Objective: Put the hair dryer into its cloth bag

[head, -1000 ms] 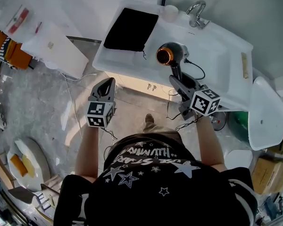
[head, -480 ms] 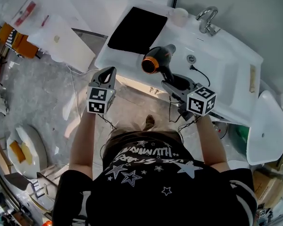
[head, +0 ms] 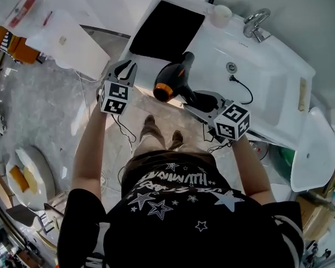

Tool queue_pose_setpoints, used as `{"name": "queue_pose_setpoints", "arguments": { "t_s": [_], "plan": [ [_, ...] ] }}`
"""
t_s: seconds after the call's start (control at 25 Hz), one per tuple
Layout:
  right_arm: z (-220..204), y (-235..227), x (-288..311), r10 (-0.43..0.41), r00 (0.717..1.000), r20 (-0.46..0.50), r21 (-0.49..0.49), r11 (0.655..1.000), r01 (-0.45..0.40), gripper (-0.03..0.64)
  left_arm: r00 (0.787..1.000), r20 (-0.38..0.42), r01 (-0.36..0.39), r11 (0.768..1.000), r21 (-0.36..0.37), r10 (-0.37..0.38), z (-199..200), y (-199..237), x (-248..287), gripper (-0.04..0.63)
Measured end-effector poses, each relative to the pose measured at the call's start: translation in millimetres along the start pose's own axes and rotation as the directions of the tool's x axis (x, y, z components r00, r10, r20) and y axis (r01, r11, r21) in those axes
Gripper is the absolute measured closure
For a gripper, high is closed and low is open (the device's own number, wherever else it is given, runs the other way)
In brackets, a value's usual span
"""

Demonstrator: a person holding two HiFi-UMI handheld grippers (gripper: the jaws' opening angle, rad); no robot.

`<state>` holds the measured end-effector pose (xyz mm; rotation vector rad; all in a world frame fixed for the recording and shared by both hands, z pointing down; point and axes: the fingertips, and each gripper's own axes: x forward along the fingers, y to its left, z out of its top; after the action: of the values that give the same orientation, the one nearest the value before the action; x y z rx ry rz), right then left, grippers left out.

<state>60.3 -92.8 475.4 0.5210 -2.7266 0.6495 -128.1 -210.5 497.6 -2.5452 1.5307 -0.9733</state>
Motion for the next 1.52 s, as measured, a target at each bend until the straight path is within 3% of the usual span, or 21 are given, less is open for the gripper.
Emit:
{"name": "queue_pose_setpoints", "arguments": {
  "t_s": [0.12, 0.2, 0.28, 0.36, 0.44, 0.72, 0.88, 1.0, 1.28, 1.52],
  "plan": [
    [-2.2, 8.9, 15.2, 0.021, 0.999, -0.024, -0.011, 1.0, -0.021, 0.414, 0.999, -0.008, 0.042, 0.99, 0.133, -0.041, -1.8, 9.5, 19.8, 0.501],
    [-5.2, 12.6, 23.5, 0.032, 0.999, -0.045, -0.016, 0.999, -0.033, 0.414, 0.997, -0.012, 0.075, 0.967, 0.243, -0.075, -2.5, 12.0, 33.5, 0.483],
    [-9.3, 14.9, 30.9, 0.036, 0.997, -0.072, -0.03, 0.999, -0.038, 0.414, 0.995, -0.033, 0.098, 0.923, 0.372, -0.092, -4.8, 12.9, 47.3, 0.478],
    [-12.8, 17.6, 38.1, 0.044, 0.994, -0.098, -0.04, 0.998, -0.048, 0.414, 0.994, -0.055, 0.11, 0.865, 0.49, -0.096, -7.1, 13.9, 60.5, 0.471],
    [-14.7, 20.1, 46.1, 0.051, 0.991, -0.122, -0.046, 0.997, -0.057, 0.414, 0.992, -0.072, 0.123, 0.811, 0.572, -0.099, -9.7, 16.6, 73.4, 0.463],
    [-17.7, 22.9, 68.6, 0.038, 0.986, -0.164, -0.036, 0.998, -0.045, 0.414, 0.978, -0.121, 0.204, 0.685, 0.7, -0.167, -21.5, 18.4, 106.4, 0.43],
    [-17.3, 22.0, 75.2, 0.031, 0.984, -0.173, -0.016, 0.999, -0.035, 0.414, 0.979, -0.129, 0.199, 0.641, 0.741, -0.155, -25.4, 22.9, 115.5, 0.452],
    [-15.4, 22.0, 80.2, 0.033, 0.983, -0.182, -0.012, 0.999, -0.035, 0.414, 0.984, -0.101, 0.174, 0.647, 0.742, -0.149, -20.4, 26.9, 118.7, 0.563],
    [-13.1, 18.7, 95.6, 0.024, 0.98, -0.199, -0.054, 0.998, -0.035, 0.414, 0.972, -0.074, 0.216, 0.727, 0.652, -0.223, -3.3, 33.7, 116.6, 0.571],
    [-5.2, 7.2, 105.7, -0.005, 0.976, -0.216, -0.104, 0.994, -0.018, 0.414, 0.957, -0.069, 0.262, 0.739, 0.62, -0.281, 6.9, 35.3, 112.7, 0.572]
  ]
}}
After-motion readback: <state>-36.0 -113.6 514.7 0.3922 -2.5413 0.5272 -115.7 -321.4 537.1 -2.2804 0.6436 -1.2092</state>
